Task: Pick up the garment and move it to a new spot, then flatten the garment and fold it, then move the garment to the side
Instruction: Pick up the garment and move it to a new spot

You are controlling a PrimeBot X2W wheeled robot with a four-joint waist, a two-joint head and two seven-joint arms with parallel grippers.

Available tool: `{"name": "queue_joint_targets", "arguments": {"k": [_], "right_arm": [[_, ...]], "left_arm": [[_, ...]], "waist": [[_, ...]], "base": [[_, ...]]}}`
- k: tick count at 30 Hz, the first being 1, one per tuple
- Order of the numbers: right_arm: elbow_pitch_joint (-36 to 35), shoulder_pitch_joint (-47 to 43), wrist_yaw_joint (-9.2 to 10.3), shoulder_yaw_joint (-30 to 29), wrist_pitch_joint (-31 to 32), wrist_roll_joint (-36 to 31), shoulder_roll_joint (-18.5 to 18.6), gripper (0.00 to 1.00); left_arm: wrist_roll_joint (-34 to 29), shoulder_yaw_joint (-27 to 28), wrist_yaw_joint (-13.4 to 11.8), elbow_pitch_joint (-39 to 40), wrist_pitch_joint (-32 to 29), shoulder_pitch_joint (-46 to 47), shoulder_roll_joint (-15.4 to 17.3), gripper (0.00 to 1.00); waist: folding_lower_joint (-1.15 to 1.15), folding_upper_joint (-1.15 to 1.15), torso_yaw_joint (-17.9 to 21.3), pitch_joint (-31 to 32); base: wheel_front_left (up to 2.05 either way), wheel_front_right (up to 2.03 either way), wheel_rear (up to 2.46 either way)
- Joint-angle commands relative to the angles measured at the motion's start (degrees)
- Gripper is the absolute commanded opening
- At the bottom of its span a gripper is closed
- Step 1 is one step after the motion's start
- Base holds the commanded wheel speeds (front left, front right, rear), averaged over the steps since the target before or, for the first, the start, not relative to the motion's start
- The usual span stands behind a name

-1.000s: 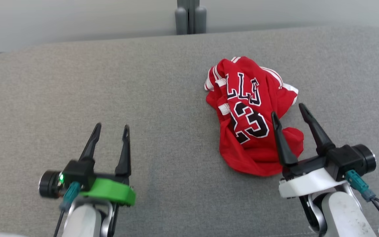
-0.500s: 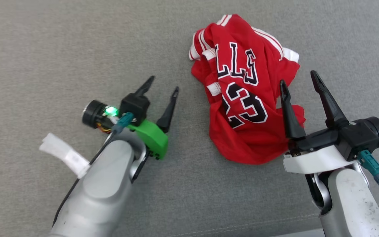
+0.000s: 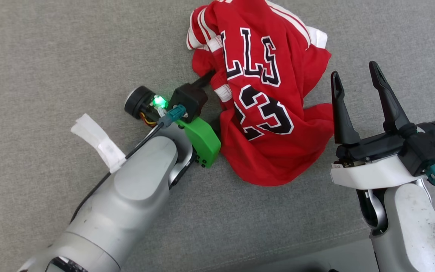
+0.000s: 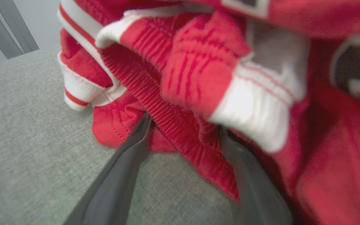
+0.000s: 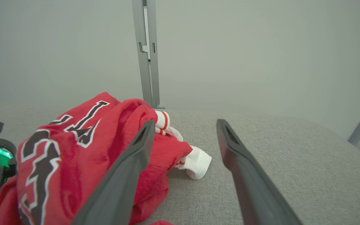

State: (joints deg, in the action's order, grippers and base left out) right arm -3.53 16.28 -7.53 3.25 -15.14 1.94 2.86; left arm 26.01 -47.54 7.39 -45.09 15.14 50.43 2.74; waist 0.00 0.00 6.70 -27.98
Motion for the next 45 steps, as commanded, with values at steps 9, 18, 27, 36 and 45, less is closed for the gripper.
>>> {"name": "queue_joint_targets", "arguments": {"k": [9, 18, 27, 36, 45], "right_arm": [[-0.4, 1.5, 0.08, -0.1, 0.0, 1.1, 0.1, 1.0], [0.6, -0.3, 0.08, -0.6, 0.0, 1.7, 0.1, 1.0], [2.0, -2.3, 0.08, 1.1, 0.0, 3.1, 0.1, 1.0], [2.2, -1.9, 0.08, 1.9, 0.0, 4.2, 0.1, 1.0], [2.8, -4.1, 0.08, 0.7, 0.0, 3.4, 0.1, 1.0]], "left_arm": [[-0.6, -2.8, 0.1, 2.7, 0.0, 4.8, 0.3, 0.0], [-8.7, 5.6, -1.8, 13.1, 0.0, -0.1, 1.4, 0.0], [-16.1, 7.9, -2.3, 19.8, 0.0, -1.6, 5.1, 0.0], [-13.7, -7.1, 0.1, 6.9, -7.3, -3.6, 6.9, 0.0], [-14.1, -4.0, -9.1, 4.2, -3.9, -0.7, 12.0, 0.0]], "waist": [[0.0, 0.0, 1.3, -2.8], [0.0, 0.0, -1.0, 2.5], [0.0, 0.0, -3.3, 9.6], [0.0, 0.0, -1.6, 10.2], [0.0, 0.0, -4.4, 13.1]], "base": [[0.0, 0.0, 0.0], [0.0, 0.0, 0.0], [0.0, 0.0, 0.0], [0.0, 0.0, 0.0], [0.0, 0.0, 0.0]]}}
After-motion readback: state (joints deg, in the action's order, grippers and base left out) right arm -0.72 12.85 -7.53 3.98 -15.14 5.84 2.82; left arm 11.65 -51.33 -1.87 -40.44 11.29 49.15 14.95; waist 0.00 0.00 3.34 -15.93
